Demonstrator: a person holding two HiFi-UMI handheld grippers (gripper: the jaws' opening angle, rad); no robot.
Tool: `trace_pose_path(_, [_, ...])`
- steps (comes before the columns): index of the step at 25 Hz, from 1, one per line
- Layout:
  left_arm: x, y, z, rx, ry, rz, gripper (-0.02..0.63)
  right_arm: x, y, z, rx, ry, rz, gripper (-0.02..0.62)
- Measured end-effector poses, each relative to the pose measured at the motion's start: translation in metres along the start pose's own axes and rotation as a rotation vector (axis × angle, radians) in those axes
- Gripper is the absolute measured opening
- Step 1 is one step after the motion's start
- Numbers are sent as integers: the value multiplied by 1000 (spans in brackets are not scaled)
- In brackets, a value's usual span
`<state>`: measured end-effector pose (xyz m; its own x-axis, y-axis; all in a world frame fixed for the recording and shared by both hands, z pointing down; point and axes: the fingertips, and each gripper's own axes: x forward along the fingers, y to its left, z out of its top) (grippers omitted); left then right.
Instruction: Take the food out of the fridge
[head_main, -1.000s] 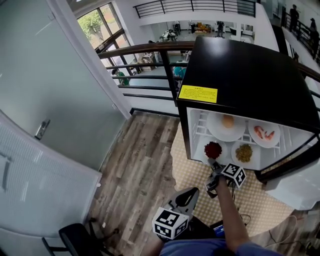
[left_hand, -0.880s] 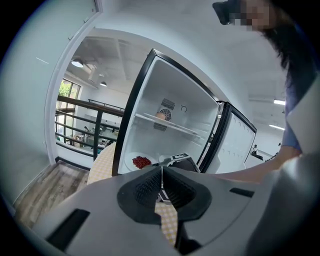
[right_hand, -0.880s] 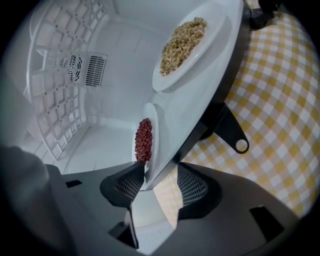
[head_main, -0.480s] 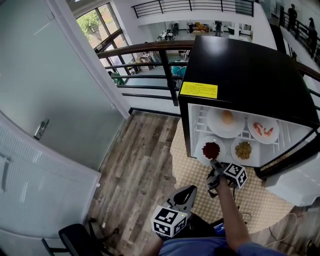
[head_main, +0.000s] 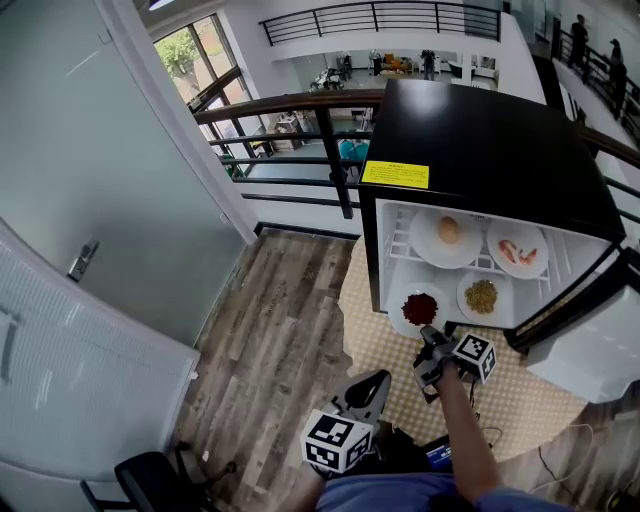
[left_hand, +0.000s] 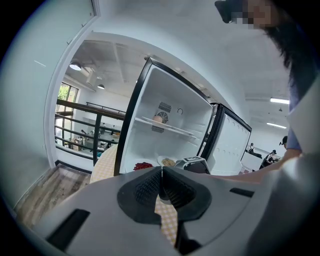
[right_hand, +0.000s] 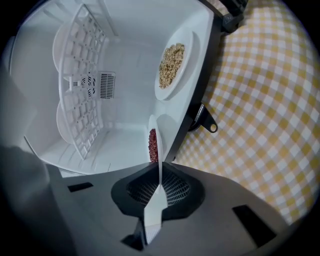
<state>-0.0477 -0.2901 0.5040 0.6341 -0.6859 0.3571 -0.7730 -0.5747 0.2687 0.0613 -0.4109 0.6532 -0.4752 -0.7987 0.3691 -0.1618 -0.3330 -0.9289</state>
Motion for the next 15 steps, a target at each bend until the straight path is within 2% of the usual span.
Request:
trace_pose_path(6, [-14, -4, -1, 9, -12, -2, 18, -22, -4, -10, -6, 12, 0, 23])
trace_pose_path(15, [-36, -10, -9, 13, -26, -2, 18, -74, 14, -34, -43, 53, 68, 23])
